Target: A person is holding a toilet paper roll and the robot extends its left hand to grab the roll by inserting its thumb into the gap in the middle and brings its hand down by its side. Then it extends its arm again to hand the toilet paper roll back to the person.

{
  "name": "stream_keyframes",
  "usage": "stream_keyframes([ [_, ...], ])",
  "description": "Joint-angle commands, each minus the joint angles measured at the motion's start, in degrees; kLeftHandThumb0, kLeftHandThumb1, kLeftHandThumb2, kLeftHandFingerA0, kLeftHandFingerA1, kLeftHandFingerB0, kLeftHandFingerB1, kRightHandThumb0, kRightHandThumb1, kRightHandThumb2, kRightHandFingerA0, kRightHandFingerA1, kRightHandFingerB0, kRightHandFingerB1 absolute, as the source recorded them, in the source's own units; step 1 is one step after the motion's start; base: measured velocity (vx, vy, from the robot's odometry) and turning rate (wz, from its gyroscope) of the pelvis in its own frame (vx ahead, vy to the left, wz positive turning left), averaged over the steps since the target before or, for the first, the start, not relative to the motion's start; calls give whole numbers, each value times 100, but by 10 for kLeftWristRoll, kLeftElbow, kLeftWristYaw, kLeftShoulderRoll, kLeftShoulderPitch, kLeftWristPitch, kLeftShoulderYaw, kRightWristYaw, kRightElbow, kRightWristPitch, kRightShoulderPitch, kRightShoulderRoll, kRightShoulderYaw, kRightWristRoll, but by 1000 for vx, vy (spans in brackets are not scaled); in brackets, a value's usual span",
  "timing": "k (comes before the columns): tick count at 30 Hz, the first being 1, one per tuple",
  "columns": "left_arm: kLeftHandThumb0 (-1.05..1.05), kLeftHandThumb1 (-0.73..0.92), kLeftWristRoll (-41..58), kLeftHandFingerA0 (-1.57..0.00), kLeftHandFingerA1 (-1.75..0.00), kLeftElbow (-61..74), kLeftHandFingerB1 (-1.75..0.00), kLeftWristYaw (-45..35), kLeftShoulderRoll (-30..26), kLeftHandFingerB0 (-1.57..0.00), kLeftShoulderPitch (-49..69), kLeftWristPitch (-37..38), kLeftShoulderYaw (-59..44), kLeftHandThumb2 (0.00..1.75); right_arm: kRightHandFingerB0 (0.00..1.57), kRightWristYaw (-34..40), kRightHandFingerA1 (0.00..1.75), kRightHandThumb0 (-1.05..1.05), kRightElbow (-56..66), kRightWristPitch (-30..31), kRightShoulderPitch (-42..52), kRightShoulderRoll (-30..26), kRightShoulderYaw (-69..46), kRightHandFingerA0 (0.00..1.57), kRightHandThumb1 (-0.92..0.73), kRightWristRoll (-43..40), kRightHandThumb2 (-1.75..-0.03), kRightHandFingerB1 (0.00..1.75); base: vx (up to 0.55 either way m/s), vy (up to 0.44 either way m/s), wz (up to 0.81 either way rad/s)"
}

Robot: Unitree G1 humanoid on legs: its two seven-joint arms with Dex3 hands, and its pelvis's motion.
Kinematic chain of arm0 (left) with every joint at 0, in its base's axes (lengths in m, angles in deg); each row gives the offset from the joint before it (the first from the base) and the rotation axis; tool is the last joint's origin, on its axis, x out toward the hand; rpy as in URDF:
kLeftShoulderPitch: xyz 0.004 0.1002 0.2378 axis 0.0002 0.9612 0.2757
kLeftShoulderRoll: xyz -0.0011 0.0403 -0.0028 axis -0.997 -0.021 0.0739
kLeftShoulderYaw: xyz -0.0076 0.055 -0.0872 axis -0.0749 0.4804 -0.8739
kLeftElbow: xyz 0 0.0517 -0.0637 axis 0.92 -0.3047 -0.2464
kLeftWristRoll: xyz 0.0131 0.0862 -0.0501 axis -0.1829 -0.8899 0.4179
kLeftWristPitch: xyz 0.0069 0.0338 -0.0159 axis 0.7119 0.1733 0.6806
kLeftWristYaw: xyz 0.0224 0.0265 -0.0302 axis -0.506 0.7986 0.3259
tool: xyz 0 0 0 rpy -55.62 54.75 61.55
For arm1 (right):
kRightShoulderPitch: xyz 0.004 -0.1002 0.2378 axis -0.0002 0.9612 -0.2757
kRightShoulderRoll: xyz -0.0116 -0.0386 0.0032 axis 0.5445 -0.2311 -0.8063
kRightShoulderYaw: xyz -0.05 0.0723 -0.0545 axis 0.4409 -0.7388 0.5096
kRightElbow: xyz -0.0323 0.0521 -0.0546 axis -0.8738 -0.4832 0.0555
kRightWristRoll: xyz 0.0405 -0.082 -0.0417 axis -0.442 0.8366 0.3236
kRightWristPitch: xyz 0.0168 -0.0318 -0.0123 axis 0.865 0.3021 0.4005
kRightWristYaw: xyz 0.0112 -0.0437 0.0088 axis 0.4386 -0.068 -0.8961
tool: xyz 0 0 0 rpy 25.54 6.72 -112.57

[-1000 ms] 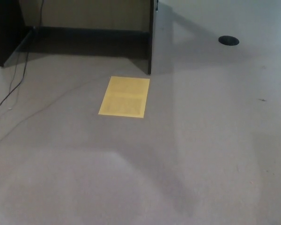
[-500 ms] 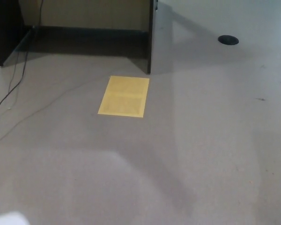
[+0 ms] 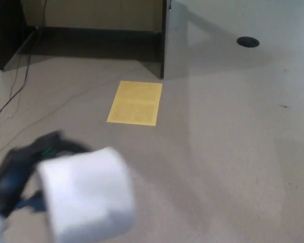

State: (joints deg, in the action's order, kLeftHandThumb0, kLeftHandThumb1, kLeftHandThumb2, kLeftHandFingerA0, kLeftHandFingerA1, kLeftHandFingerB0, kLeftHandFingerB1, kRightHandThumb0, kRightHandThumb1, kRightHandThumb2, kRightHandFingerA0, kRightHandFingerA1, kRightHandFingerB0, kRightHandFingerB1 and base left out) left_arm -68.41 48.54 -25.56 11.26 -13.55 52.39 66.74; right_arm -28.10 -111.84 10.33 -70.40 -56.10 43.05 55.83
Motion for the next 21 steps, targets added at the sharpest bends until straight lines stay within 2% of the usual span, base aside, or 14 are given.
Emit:
stream_keyframes([
  [1, 1, 73, -71, -100, -120, 113, -92, -6, 59, -84, -115, -139, 88, 71, 54, -3, 58, -36, 3, 1, 5, -6, -2, 68, -69, -4, -61, 44, 0, 0, 0],
  [4, -3, 77, -87, -107, -116, 148, -93, -11, 83, -85, -153, -183, 117, 65, 54, -10, 57, -35, 4, 2, 0, -9, -2, 67, -69, -4, -60, 45, 0, 0, 0],
  [6, -1, 71, -95, -110, -112, 163, -94, -14, 97, -84, -174, -199, 135, 73, 55, -12, 58, -36, 1, 3, -3, -10, -1, 69, -69, -4, -60, 45, 0, 0, 0],
  [8, -6, 71, -119, -109, -110, 174, -97, -13, 108, -85, -191, -213, 152, 73, 55, -16, 58, -37, -1, 5, -3, -9, -2, 70, -69, -6, -61, 44, 0, 0, 0],
  [11, -13, 74, -146, -109, -116, 193, -102, -20, 125, -84, -217, -260, 180, 71, 55, -16, 63, -36, 1, 3, -2, -10, -1, 71, -69, -5, -60, 45, 0, 0, 0],
  [13, -14, 75, -151, -95, -135, 203, -105, -29, 136, -80, -225, -263, 201, 73, 55, -14, 61, -36, -2, 5, 4, -8, 2, 71, -69, -3, -60, 44, 0, 0, 0],
  [15, -15, 76, -160, -94, -135, 209, -108, -32, 142, -79, -238, -268, 214, 72, 54, -13, 58, -37, -3, 11, 1, -6, 9, 68, -70, 5, -61, 44, 0, 0, 0],
  [17, -15, 74, -158, -112, -116, 203, -100, -32, 153, -82, -264, -266, 221, 69, 54, -17, 58, -36, -2, 9, -8, -7, 6, 67, -70, 0, -61, 45, 0, 0, 0],
  [19, -15, 75, -162, -112, -116, 220, -99, -36, 159, -82, -262, -282, 232, 66, 55, -16, 56, -36, 0, 4, 2, -8, 7, 66, -70, 0, -61, 44, 0, 0, 0],
  [20, -17, 76, -169, -110, -119, 227, -103, -37, 161, -82, -269, -286, 236, 65, 55, -15, 55, -36, -1, 5, -6, -6, 8, 64, -70, 1, -61, 44, 0, 0, 0],
  [21, -19, 73, -173, -105, -130, 239, -112, -37, 164, -81, -267, -289, 242, 71, 54, -15, 57, -37, -2, 6, -6, -7, 9, 66, -70, 2, -61, 44, 0, 0, 0],
])
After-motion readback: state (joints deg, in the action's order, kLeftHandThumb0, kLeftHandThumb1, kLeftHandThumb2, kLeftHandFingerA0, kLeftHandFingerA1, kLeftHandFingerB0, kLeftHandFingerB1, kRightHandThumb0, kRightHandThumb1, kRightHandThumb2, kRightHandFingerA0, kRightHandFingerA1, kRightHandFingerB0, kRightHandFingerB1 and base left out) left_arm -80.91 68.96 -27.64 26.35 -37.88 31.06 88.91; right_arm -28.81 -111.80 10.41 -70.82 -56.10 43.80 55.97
